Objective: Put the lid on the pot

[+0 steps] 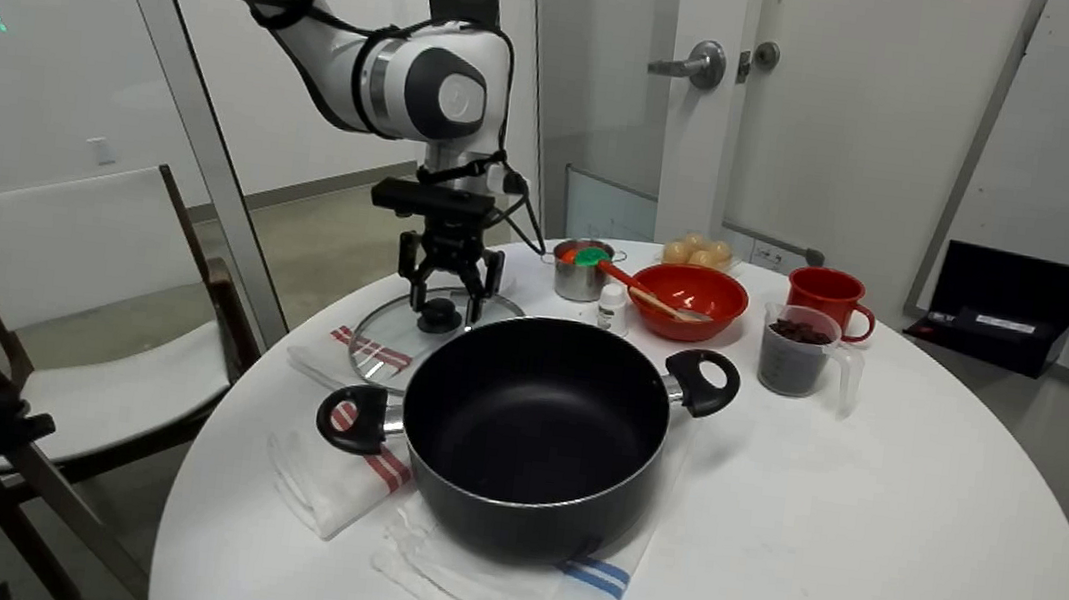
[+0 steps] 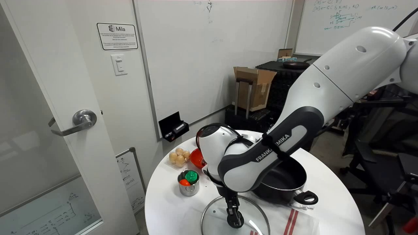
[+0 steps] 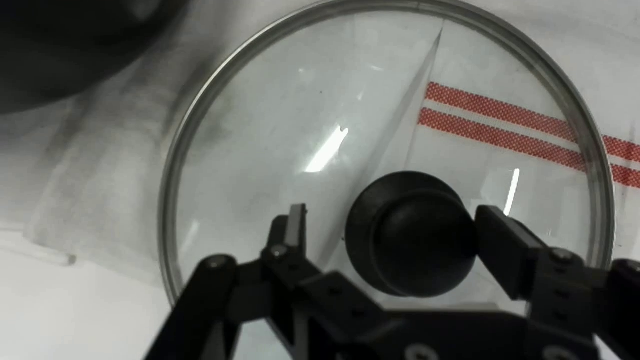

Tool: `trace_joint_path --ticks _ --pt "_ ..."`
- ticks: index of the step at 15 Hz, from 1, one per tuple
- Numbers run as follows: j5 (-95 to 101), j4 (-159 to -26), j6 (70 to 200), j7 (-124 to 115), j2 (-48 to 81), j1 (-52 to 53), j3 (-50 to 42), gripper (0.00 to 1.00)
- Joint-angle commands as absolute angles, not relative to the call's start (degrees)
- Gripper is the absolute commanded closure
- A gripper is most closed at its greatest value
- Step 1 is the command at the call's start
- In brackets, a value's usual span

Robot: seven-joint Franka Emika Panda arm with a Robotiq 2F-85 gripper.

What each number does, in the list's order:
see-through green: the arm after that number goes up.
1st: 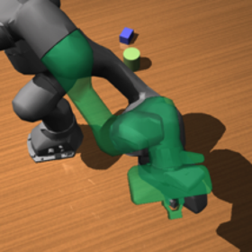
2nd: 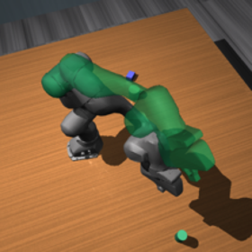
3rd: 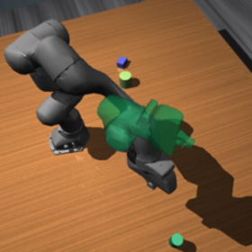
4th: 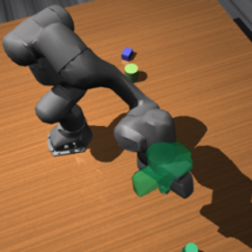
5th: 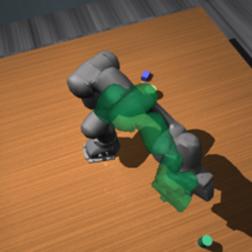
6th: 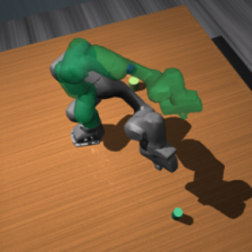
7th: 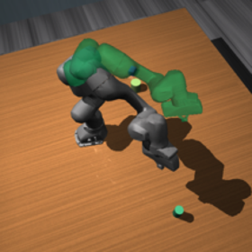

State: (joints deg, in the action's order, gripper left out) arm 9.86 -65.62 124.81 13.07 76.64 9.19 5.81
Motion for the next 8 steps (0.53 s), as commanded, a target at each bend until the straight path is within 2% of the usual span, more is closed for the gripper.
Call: trace_joint_path --ticks 1,4,5,8 --pt "9.89 -61.44 122.59 14.66 78.64 9.86 5.48 0.49" --pt "9.82 -60.9 121.84 15.0 78.64 9.98 5.6 0.72" --pt "9.81 -60.94 121.77 15.05 78.57 9.98 5.6 0.75" --pt "10.1 -62.43 121.94 14.9 77.32 9.65 6.0 0.75"
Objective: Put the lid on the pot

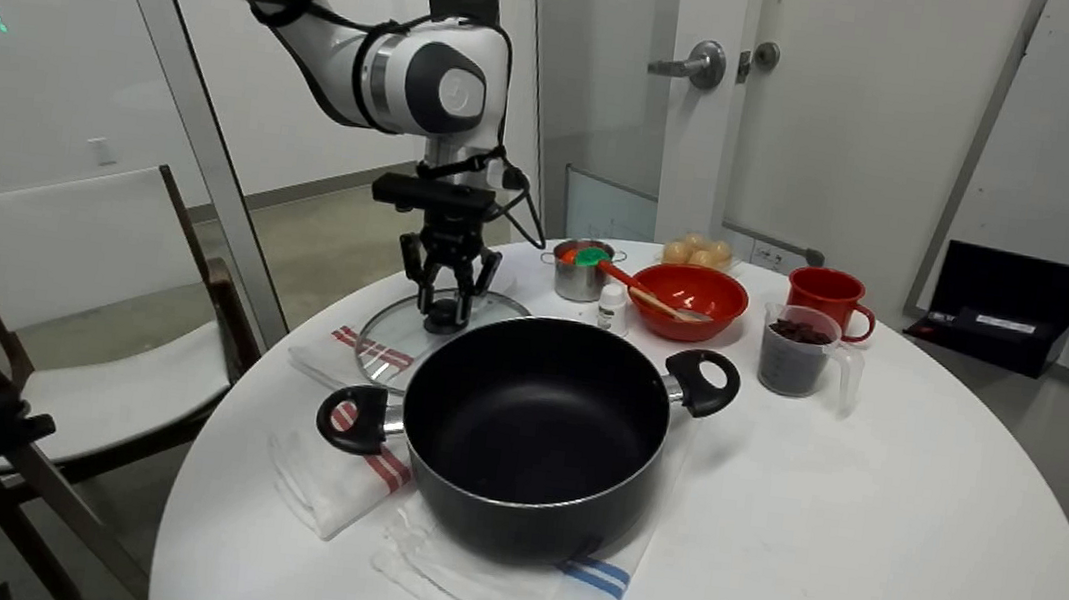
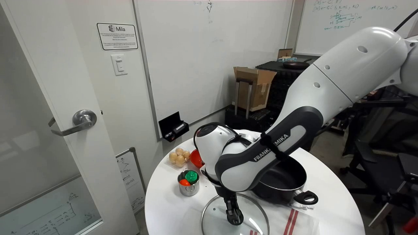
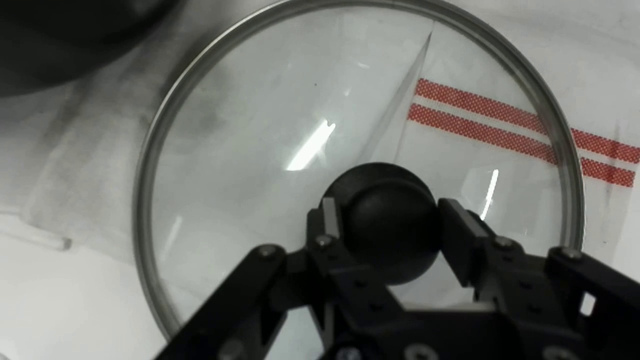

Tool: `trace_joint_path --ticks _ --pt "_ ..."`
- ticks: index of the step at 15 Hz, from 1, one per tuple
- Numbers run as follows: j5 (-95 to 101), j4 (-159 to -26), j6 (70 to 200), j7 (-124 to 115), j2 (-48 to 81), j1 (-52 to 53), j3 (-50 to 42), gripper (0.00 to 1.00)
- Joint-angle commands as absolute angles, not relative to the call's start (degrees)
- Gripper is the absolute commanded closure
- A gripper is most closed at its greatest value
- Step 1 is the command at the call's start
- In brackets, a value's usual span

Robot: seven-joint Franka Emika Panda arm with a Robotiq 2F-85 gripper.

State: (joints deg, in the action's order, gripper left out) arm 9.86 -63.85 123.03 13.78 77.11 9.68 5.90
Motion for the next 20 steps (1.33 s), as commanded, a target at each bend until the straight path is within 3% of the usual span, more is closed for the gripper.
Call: trace_joint_path --ticks 1,20 --pt "10.17 -63.8 122.41 14.87 76.16 9.63 6.07 0.75" --pt "9.15 -78.42 121.12 14.02 58.46 9.29 7.38 0.75"
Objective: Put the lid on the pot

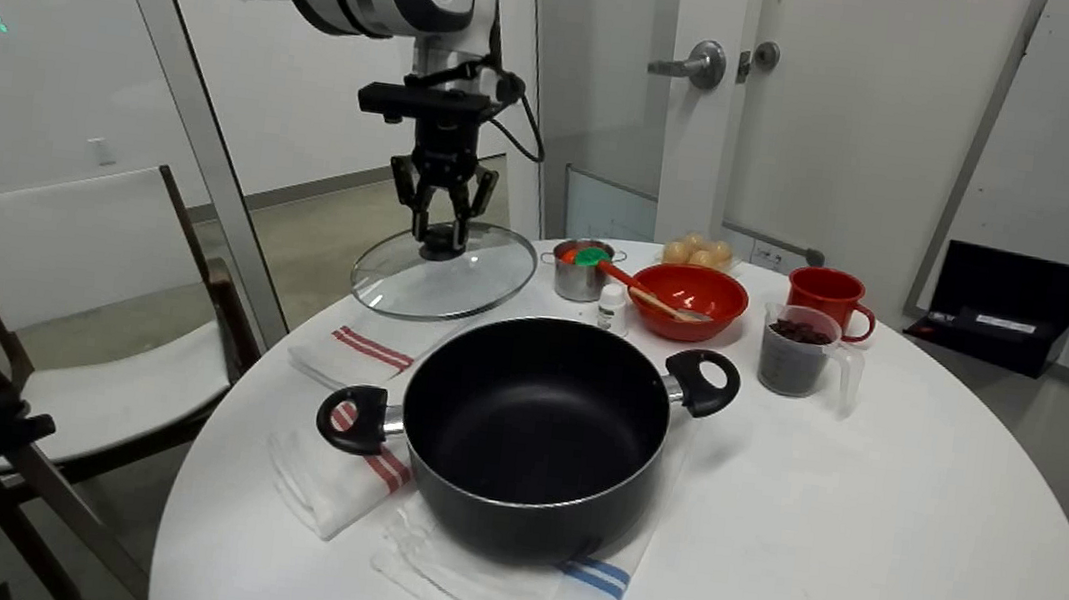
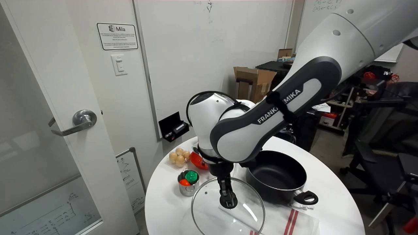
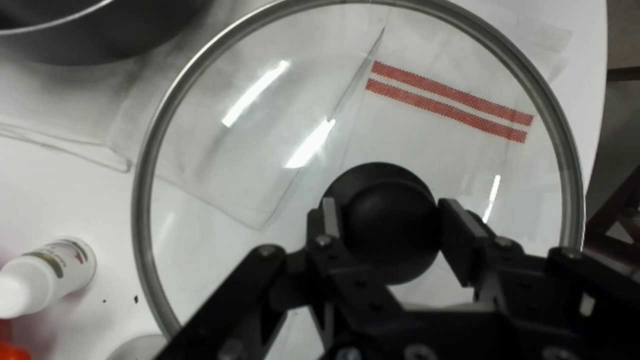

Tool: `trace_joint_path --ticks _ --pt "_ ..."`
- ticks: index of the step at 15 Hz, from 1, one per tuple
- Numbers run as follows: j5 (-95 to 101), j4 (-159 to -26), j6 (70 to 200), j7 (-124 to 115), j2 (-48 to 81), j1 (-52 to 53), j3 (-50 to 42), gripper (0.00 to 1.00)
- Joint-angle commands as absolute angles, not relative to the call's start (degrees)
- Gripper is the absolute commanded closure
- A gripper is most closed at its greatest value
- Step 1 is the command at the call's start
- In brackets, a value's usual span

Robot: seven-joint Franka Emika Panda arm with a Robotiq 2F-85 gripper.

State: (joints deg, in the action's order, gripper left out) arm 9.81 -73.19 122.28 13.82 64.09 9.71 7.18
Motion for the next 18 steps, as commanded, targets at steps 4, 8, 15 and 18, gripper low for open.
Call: trace_joint_path --ticks 4,8,15,18 --pt "8.39 -81.44 121.04 13.64 54.64 8.44 7.46 0.75" --pt "6.52 -83.82 121.26 13.74 52.33 6.34 7.6 0.75" --pt "1.03 -87.21 122.01 14.18 50.56 0.43 7.64 0.75" --pt "-1.54 -88.32 122.56 14.32 50.36 -2.3 7.63 0.75"
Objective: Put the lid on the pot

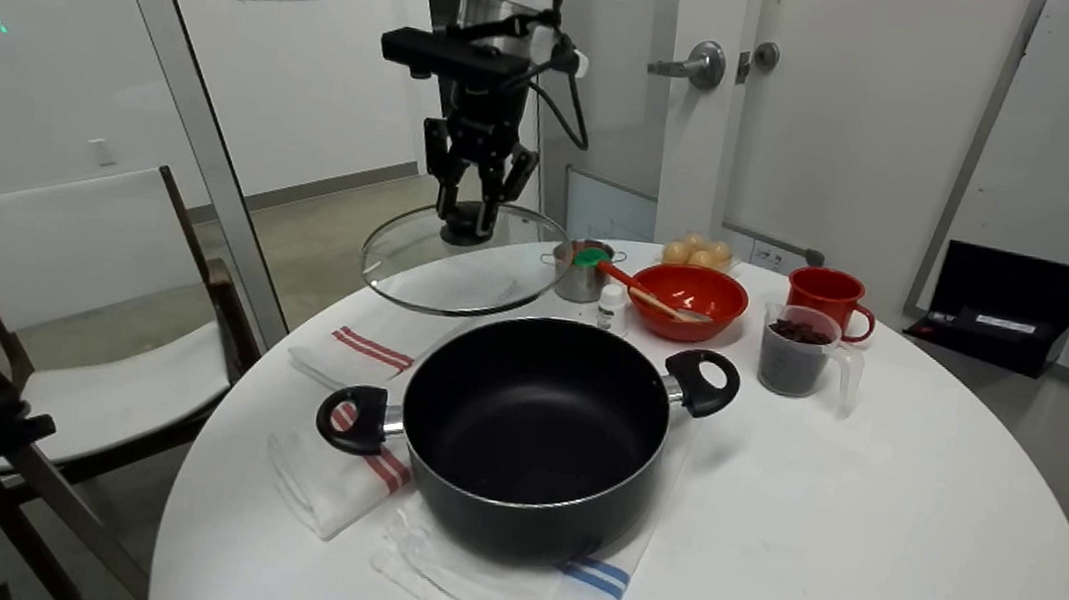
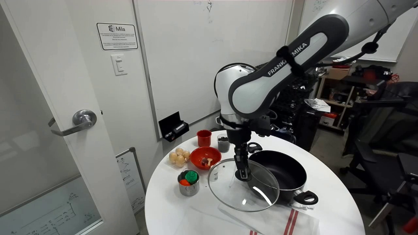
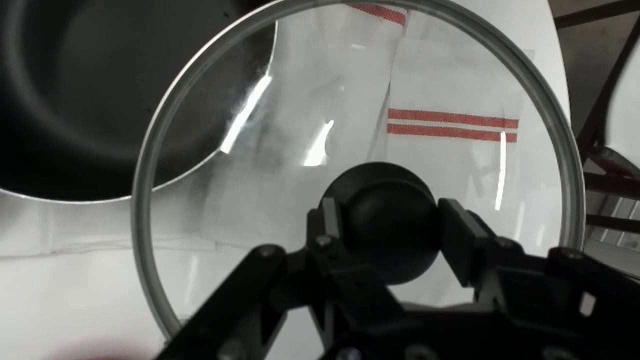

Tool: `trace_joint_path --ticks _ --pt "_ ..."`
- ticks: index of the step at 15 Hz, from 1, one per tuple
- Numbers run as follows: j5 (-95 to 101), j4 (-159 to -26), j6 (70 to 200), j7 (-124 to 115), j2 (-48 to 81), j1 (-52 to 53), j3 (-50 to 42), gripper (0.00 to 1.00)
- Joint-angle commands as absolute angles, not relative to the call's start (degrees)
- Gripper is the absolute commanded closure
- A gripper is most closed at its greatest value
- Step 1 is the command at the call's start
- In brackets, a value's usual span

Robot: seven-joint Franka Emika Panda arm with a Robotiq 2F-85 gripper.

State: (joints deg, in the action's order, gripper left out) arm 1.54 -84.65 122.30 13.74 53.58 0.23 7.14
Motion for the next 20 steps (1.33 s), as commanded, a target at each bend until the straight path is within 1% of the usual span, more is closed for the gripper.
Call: trace_joint_path --ticks 1,11,20 --pt "-2.34 -88.82 122.79 14.33 50.26 -3.23 7.58 0.75" --pt "-8.02 -93.35 123.87 13.61 48.56 -10.06 6.0 0.75" --pt "-12.42 -96.28 124.79 13.47 48.04 -13.83 4.82 0.75"
